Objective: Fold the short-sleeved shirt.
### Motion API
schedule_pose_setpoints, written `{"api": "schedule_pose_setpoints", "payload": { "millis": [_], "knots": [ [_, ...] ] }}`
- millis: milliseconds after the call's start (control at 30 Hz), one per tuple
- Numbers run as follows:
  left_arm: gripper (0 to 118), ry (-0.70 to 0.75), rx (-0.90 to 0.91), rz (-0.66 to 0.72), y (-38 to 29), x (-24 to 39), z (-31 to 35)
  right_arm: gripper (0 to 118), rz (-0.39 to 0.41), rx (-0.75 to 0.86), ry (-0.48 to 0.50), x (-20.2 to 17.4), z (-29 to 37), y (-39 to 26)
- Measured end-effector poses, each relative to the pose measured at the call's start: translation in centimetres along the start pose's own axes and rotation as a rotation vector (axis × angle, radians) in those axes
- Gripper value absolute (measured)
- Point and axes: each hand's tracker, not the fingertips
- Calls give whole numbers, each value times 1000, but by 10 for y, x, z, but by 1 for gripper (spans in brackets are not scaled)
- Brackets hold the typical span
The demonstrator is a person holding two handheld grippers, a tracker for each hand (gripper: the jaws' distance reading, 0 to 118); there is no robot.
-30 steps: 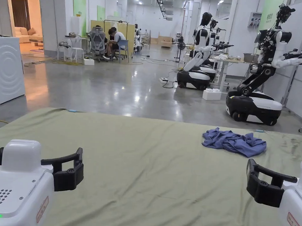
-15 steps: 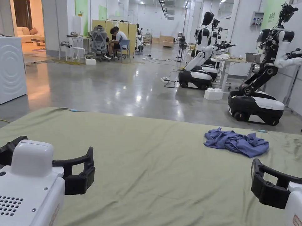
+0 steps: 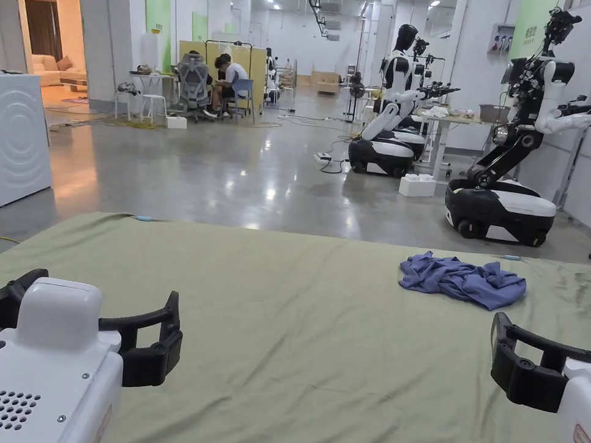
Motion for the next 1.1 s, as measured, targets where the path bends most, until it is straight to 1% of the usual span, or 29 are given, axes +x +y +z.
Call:
{"api": "schedule_pose_setpoints", "payload": {
  "millis": [100, 267, 300, 333, 367, 400, 433, 467, 500, 533, 633, 700, 767, 800, 833, 867, 933, 1000, 1067, 1100],
  "knots": [
    [118, -3, 5, -11, 1, 2, 1, 118, -16, -2, -1, 1, -1, 0],
    [118, 7, -10, -1, 3, 2, -1, 118, -16, -3, -7, 1, 0, 0],
    [115, 3, -29, 5, 3, 1, -2, 117, -12, -11, -7, 0, 0, 1],
    [60, -12, -32, 19, 1, 0, -2, 95, -3, -27, -8, -2, 1, 1],
    [0, -16, -29, 26, 0, -1, -1, 20, 13, -54, 14, -3, 2, 2],
    [0, -9, -34, 17, 1, -1, -2, 1, 15, -25, 53, -3, 4, 1],
    [0, 72, -64, 9, -13, -1, -6, 1, 14, -52, 64, -3, 1, -1],
    [0, -8, -51, 59, -24, 0, -12, 1, 4, -41, 7, -2, 1, -4],
    [0, -36, -84, 77, -33, -3, -18, 1, 9, -66, 63, -1, 1, -3],
    [0, -18, -76, 63, -4, -10, -7, 1, 18, -64, 58, -1, 1, -3],
    [0, 39, -28, -16, 4, -15, -2, 1, 37, -44, 45, -5, 3, -3],
    [0, 4, -34, 23, 8, -19, 1, 2, 23, -48, 64, -5, 1, 2],
    [0, 20, -41, 51, 10, -36, 0, 1, 8, -43, 65, -12, -2, 6],
    [0, 34, -49, 74, 14, -40, 9, 1, -17, -49, 94, -19, -7, 10],
    [0, 59, -57, 93, 16, -52, 15, 1, -44, -53, 130, -33, -12, 13],
    [0, 72, -62, 94, 18, -67, 20, 1, -53, -43, 189, -49, -16, 16],
    [0, 139, -95, 32, 20, -103, 37, 1, -60, -41, 304, -92, -23, 21],
    [0, 203, -134, -2, 19, -142, 57, 1, -73, -60, 471, -148, -28, 25],
    [0, 269, -206, -10, 16, -179, 79, 1, -78, -56, 582, -202, -27, 26],
    [0, 312, -227, -12, 13, -197, 92, 1, -68, -57, 645, -236, -26, 26]
  ]
}}
